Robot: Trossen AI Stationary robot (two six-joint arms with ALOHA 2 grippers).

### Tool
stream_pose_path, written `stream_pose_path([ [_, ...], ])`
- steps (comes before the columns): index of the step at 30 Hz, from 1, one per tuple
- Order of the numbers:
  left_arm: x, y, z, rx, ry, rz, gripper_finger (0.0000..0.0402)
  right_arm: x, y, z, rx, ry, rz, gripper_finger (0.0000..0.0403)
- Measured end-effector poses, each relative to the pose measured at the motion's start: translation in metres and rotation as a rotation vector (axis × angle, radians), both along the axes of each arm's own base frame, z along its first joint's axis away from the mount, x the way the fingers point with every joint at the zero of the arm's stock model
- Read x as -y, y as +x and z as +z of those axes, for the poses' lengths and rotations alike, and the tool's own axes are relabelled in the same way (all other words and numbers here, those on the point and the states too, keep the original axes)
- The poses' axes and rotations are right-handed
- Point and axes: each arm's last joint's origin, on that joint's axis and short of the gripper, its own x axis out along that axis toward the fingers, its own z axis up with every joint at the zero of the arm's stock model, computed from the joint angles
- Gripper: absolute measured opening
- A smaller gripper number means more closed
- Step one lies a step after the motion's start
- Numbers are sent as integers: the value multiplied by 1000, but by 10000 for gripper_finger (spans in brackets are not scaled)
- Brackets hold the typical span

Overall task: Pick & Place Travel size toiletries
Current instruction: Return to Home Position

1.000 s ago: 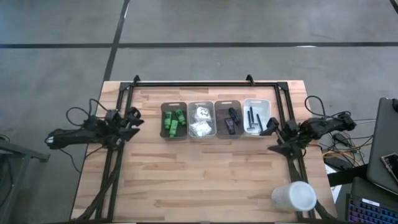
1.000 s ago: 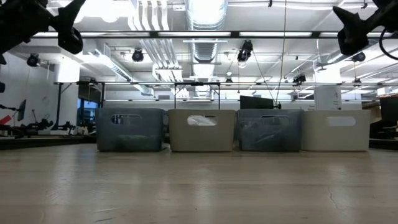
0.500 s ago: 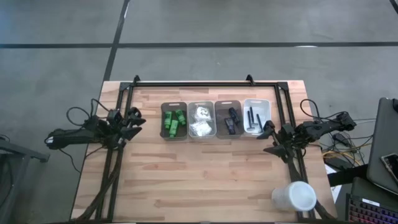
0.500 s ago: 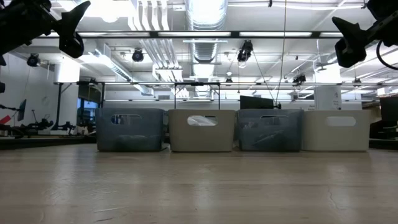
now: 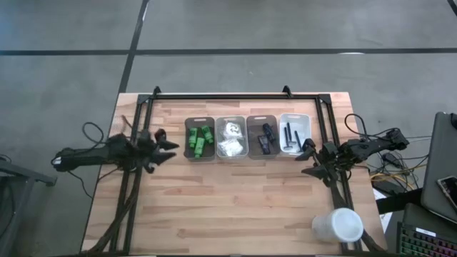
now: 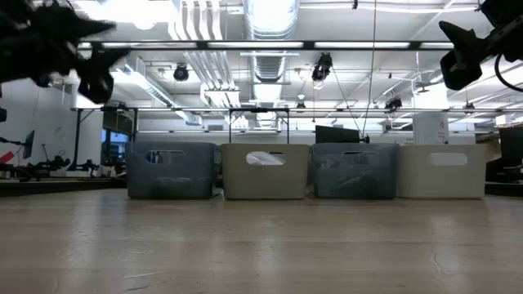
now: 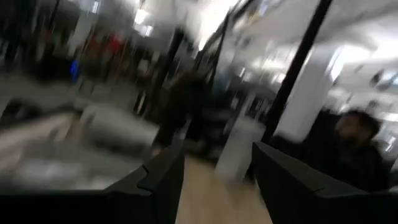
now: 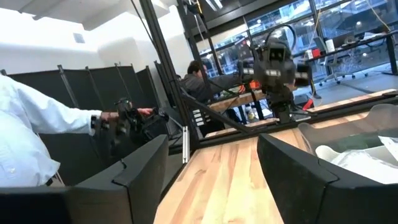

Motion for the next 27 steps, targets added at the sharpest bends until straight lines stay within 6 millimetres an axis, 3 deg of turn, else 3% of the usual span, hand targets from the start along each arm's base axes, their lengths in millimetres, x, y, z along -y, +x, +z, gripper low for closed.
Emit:
stream_pose_path([
  [4,0,3,-21,-223,-11,1,193,0,0,0,-2,0,-1,233],
  [16,-2,3,-22,-231,-19,61,193,0,1,-3,-31,-11,-1,220],
  [27,-2,3,-23,-238,-19,65,193,0,1,-3,-29,-10,0,248],
])
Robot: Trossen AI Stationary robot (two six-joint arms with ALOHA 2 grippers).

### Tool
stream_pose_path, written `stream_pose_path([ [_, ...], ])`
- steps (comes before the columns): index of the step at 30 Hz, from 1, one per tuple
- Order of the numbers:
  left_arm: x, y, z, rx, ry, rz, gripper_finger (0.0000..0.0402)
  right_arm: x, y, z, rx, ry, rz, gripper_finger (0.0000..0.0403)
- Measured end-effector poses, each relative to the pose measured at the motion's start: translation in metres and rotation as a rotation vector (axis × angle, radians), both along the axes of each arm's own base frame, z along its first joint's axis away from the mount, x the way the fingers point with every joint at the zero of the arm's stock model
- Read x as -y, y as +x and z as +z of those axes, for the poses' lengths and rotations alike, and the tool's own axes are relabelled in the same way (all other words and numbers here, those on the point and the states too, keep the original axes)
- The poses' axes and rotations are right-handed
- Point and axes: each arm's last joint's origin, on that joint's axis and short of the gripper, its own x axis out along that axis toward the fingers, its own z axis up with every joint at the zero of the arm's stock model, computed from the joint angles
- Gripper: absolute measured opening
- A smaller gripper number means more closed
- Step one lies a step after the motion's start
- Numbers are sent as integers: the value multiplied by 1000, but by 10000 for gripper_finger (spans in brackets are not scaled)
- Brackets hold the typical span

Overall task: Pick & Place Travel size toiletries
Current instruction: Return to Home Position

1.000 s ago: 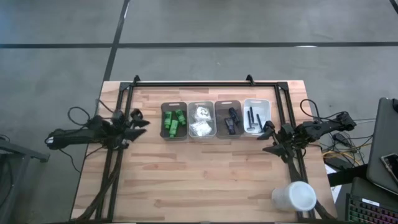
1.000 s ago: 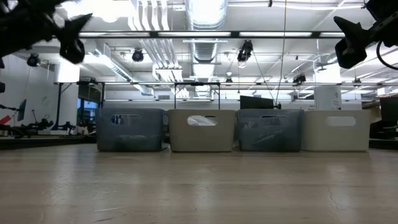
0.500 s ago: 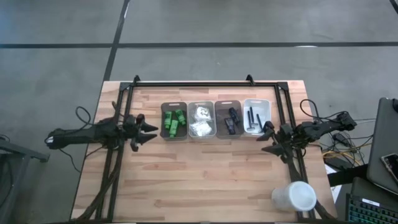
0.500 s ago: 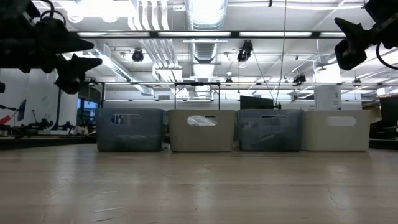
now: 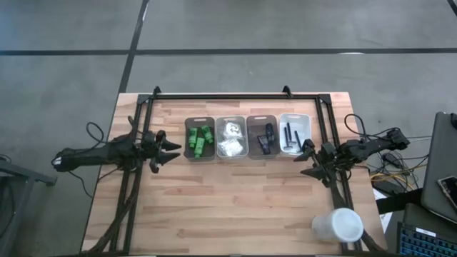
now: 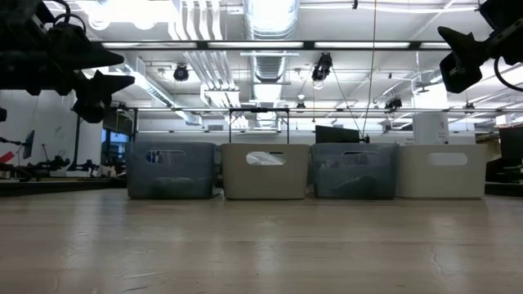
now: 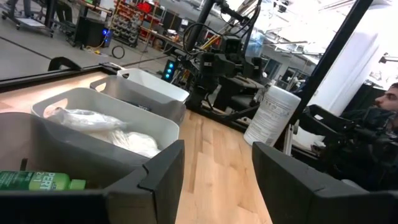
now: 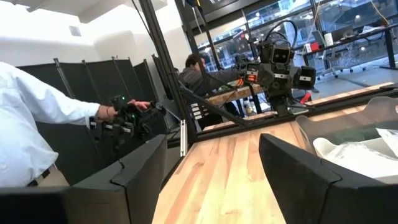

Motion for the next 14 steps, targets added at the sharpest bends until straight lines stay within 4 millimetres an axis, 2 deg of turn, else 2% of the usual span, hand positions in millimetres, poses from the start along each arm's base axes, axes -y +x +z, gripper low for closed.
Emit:
stream_pose_path([
  [14,0,0,0,-3,0,0,193,0,0,-1,-8,-3,0,294],
])
